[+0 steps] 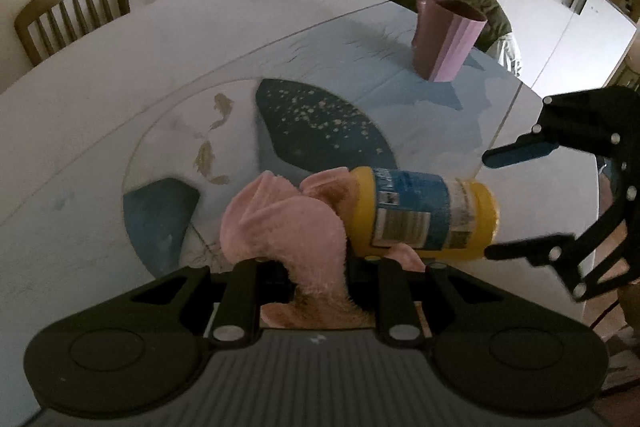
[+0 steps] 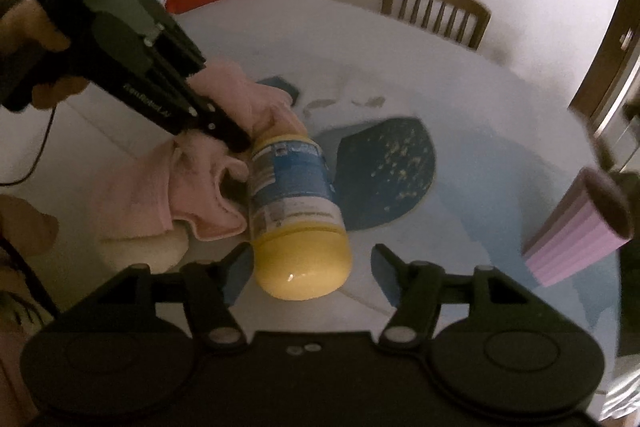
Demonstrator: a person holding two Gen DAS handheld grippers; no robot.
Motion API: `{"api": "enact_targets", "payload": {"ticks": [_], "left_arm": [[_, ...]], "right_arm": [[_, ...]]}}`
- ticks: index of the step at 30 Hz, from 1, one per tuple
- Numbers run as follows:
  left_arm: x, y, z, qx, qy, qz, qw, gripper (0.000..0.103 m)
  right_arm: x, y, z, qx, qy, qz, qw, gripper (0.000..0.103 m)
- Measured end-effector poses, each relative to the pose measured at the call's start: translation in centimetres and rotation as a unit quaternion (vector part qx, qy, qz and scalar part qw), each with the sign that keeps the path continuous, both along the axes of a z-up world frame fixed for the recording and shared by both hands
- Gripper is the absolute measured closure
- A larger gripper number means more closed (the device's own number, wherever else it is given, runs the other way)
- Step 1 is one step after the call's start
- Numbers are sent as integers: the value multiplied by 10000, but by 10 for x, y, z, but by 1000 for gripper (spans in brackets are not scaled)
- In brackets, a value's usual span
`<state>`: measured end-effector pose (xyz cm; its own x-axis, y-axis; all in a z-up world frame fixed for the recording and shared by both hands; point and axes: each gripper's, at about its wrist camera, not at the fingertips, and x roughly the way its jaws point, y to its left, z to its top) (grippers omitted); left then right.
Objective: Clean container
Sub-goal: 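Rub the towel over the bottle with the left tool while the right tool holds it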
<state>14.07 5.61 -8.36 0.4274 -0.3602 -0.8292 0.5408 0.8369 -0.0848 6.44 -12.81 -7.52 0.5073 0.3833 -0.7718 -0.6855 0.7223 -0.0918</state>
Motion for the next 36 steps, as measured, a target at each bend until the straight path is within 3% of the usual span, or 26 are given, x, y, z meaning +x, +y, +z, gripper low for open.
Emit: {"api": "enact_targets", "payload": {"ticks": [7,21,24,28,32,36], "left_arm": [[-7,-5,11,-236,8,-113,9997,83],[-24,-19,20,-462,-28,-460,9979,83],[-29,-21,30,-528,-133,-643,9964,83],[-32,-24,45,-614,-307,-942,9932,83],[-36,-44,53,-601,-415,-1619,9841,83],[-38,-73,42,-489,-251,-2211,9737,83]], "right_arm": [[-16,20,-17,-622,-375,193,9972,38],[-21,28,-20,-683,-561,-49,9961,45],[-14,18,-17,-423,-324,-142,9985,45],[8,-14,-12,373,385,-421,9977,46],[31,-50,-16,1149,1139,-666,9846,46],[41,-70,-16,1515,1585,-714,9730,46]]}}
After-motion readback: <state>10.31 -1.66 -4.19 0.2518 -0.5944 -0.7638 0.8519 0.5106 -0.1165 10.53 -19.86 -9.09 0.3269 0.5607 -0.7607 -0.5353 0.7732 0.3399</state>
